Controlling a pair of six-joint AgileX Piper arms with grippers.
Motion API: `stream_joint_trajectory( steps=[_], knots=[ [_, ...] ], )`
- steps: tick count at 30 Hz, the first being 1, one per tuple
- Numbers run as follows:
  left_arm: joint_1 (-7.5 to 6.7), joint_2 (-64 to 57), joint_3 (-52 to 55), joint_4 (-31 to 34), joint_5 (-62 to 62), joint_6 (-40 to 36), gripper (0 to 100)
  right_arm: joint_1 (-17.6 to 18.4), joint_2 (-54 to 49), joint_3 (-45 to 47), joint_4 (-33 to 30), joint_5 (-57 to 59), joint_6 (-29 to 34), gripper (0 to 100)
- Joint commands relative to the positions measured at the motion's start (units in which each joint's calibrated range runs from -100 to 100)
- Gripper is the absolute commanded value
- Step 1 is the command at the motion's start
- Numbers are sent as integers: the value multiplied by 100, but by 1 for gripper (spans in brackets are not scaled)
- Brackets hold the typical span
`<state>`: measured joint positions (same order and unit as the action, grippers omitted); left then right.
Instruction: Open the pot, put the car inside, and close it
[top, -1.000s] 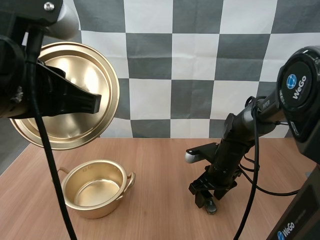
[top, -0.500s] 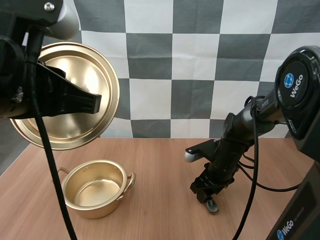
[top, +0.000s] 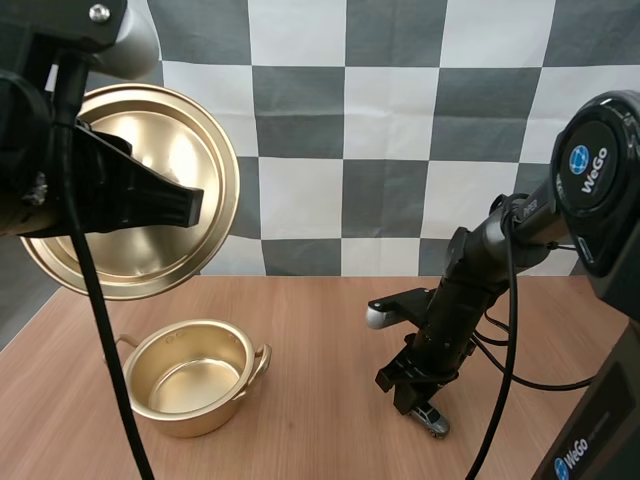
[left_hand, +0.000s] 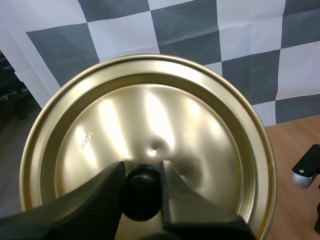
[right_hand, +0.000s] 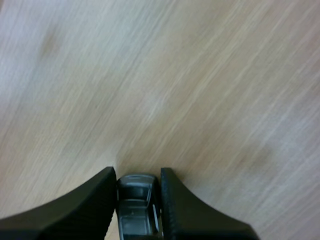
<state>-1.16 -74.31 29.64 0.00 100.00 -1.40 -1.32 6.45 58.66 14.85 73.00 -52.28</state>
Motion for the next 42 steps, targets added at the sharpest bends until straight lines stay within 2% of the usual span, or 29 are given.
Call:
stream_joint_trajectory(
  steps=[1, 10, 20, 30, 35, 37, 42],
  knots=[
    [4, -2, -5, 0, 0, 4, 0, 5, -6, -158, -16, 269, -2, 0],
    [4, -2, -5, 0, 0, 4, 0, 5, -252, -1597, 840, 2607, -109, 0],
    [4, -2, -5, 0, 0, 39, 0, 5, -1202, -3283, 1751, 2700, -157, 0],
    [4, -2, -5, 0, 0, 39, 0, 5, -2110, -3433, 1932, 2700, -142, 0],
    [4, -64, -5, 262, 0, 40, 0, 52, -2539, -3433, 2002, 2700, -141, 0],
    [4, -157, -5, 404, 0, 20, 0, 155, -2689, -3433, 2036, 2700, -129, 0],
    [4, -454, -215, 817, 0, 1, 0, 768, -2876, -3433, 2111, 2700, 95, 0]
  ],
)
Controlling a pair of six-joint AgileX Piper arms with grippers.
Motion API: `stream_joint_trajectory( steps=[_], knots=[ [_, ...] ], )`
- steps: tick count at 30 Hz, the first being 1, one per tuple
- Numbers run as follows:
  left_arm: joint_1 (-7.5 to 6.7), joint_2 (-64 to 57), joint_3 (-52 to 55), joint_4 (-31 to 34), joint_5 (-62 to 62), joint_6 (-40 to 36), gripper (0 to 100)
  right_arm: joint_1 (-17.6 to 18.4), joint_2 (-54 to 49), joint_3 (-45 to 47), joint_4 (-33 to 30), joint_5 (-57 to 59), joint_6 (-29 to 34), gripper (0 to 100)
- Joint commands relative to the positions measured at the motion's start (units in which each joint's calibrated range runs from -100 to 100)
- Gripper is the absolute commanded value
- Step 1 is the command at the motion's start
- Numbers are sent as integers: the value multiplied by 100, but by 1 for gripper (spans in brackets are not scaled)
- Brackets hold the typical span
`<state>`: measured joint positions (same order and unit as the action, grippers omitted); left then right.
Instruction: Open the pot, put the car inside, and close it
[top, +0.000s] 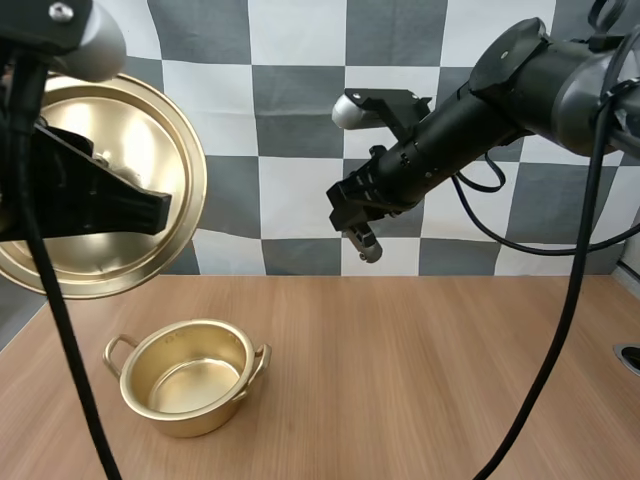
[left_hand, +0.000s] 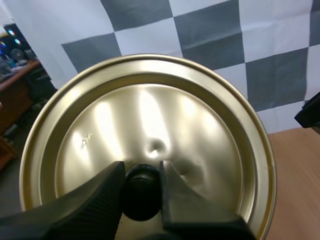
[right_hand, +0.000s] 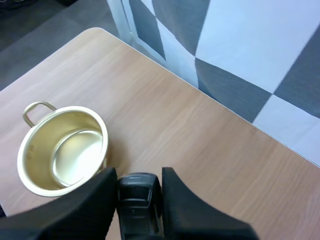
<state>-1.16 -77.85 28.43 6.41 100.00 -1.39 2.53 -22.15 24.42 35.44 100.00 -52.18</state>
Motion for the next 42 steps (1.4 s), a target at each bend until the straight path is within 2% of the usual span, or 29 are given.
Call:
stream_joint_trajectory(
  steps=[1, 3, 5, 11, 19, 25, 38, 42],
  knots=[
    [4, -127, -124, 191, 0, 0, 0, 505, -15, -10, 93, 0, 91, 0],
    [4, -247, -293, 272, 0, 0, 0, 829, -15, -10, 109, 0, 106, 0],
    [4, -469, -535, 426, 0, 0, 0, 979, -15, -10, 57, 0, 106, 0],
    [4, -950, -607, 464, 0, 0, 0, 1177, 184, -10, 284, 0, -161, 0],
    [208, -1249, -607, 565, 0, 10, 0, 1476, 1024, -10, 491, 0, -414, 0],
    [242, -1264, -607, 640, 0, 41, 0, 1704, 1544, -10, 526, 0, -615, 0],
    [242, -1264, -607, 652, 0, 41, 0, 1826, 2420, -10, 541, 0, -944, 0],
    [242, -1264, -607, 652, 0, 41, 0, 1835, 2861, -356, 541, 0, -944, 0]
  ],
)
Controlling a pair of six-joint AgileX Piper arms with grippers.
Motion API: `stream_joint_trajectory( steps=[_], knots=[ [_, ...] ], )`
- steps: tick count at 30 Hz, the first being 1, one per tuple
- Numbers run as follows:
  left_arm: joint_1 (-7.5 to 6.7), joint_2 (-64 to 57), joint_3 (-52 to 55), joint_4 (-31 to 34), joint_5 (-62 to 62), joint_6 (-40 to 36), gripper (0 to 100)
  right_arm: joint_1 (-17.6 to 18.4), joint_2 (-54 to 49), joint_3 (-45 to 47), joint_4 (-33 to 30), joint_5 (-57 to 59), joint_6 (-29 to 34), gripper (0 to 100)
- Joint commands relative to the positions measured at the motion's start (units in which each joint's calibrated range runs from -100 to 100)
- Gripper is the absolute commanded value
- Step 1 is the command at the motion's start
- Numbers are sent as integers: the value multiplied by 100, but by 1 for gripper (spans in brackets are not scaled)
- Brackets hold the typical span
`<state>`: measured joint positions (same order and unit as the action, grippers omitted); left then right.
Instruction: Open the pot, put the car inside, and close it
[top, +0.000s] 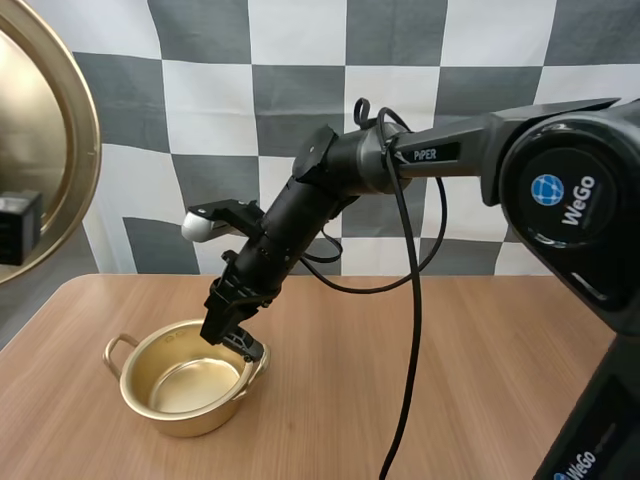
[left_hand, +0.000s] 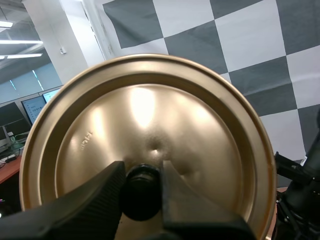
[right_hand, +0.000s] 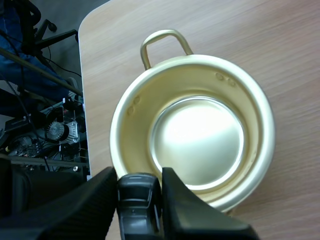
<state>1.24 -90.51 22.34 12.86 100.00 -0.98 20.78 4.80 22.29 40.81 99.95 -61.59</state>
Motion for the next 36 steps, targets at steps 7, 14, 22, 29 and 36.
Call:
stream_joint_trajectory(
  steps=[7, 14, 22, 29, 36],
  knots=[
    [3, 2, 2, 7, 0, 40, 0, 58, 550, -973, 325, 5, -2, 0],
    [3, 2, 2, 7, 0, 51, 0, 322, 857, -1166, 325, 5, -2, 0],
    [3, 2, 2, 130, 0, 72, 0, 525, 1343, -1166, 304, 5, -14, 0],
    [3, 2, 2, 117, 0, 72, 0, 525, 1447, -1178, 66, 5, -64, 0],
    [34, 2, 2, 95, 0, 72, 0, 525, 1447, -1178, 64, -233, -140, 0]
  ],
)
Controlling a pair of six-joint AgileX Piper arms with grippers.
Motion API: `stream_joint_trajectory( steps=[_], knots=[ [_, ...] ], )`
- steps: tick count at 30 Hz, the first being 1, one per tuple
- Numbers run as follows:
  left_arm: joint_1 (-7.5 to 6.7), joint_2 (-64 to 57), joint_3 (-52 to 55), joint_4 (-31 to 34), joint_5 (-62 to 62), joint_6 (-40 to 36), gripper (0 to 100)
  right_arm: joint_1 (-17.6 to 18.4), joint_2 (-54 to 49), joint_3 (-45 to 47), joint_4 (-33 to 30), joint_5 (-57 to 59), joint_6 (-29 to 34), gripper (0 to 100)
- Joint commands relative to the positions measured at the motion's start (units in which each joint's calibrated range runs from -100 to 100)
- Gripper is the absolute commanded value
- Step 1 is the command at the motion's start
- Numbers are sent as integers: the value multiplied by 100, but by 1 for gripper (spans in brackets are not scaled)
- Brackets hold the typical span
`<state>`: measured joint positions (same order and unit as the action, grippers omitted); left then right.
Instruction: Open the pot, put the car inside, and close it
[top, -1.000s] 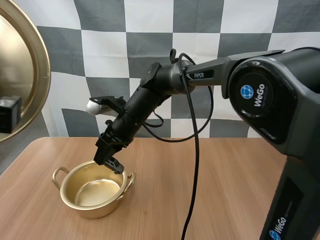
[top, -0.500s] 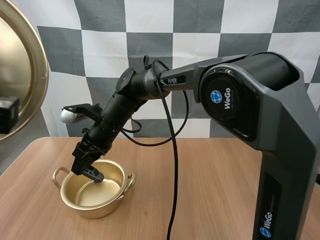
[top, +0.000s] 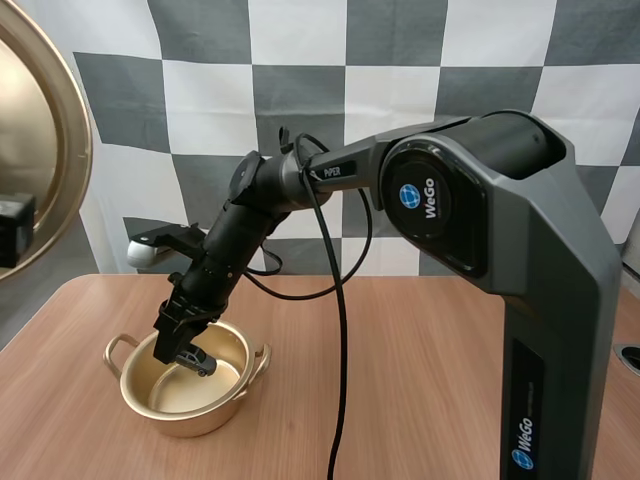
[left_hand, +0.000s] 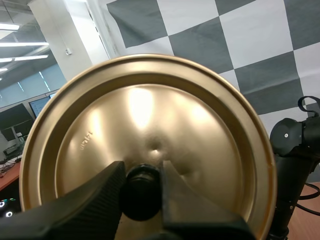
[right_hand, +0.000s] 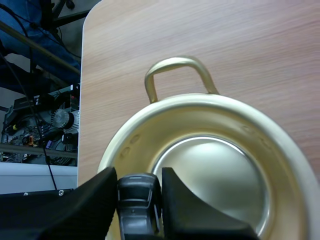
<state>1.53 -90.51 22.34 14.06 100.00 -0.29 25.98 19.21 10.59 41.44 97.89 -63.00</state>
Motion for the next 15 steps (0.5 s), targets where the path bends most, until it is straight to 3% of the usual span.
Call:
stream_joint_trajectory(
  steps=[1, 15],
  knots=[
    [4, 2, 2, -24, 0, 3, 0, 4, 6, -8, 0, -76, 1, 0],
    [4, -110, 2, -46, 0, 3, 0, 4, 752, -505, -24, -115, 1, 0]
  ],
)
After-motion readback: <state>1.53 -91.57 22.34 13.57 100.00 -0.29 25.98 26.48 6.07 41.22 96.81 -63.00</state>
